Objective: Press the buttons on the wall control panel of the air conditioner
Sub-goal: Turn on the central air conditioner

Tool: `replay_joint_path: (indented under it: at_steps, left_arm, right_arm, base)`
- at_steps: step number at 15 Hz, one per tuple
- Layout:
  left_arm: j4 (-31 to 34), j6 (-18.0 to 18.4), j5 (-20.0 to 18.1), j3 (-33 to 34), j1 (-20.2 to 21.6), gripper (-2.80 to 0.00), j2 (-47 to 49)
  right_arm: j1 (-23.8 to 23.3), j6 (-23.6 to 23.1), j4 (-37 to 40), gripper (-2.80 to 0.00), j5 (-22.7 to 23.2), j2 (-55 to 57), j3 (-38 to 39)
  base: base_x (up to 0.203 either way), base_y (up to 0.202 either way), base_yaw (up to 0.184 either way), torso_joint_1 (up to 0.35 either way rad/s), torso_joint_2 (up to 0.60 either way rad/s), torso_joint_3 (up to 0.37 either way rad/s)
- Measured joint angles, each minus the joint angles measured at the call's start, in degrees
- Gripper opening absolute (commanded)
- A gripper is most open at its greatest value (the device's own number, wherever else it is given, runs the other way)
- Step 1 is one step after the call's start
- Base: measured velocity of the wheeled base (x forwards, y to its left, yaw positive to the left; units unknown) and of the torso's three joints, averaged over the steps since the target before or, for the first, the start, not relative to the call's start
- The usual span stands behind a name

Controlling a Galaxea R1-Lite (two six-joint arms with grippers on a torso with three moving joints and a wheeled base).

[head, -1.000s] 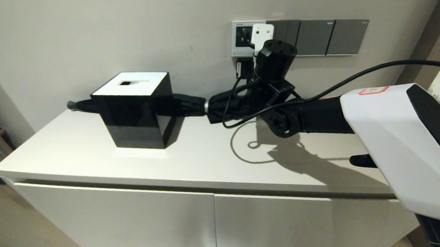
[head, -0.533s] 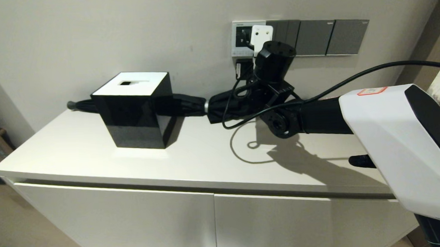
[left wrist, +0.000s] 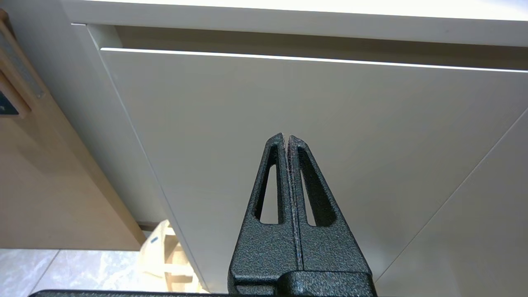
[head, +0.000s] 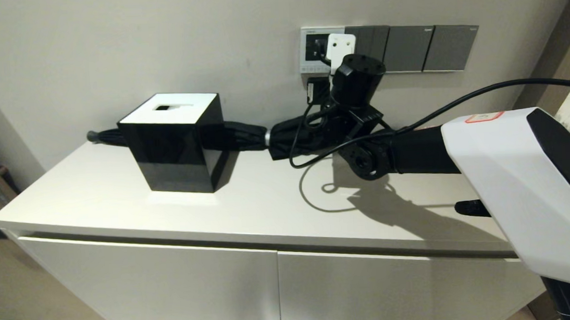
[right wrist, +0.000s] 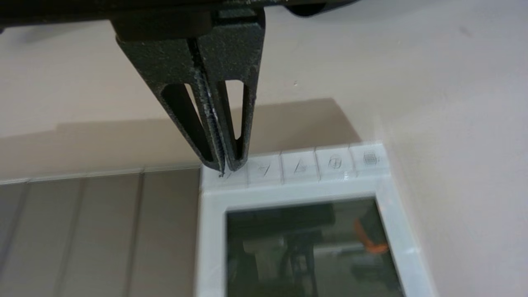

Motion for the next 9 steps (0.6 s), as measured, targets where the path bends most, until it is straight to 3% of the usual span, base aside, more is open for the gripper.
replay_joint_path:
  at_steps: [9]
  left_arm:
    - [0.0,0.01,-0.01,0.0,0.0,-2.8,0.0]
  right_arm:
    - [-0.13,-0.2,-0.43,-2.8,0.9,-1.15,1.45]
  base:
    - [0.0,0.0,0.0,0.0,0.0,0.0]
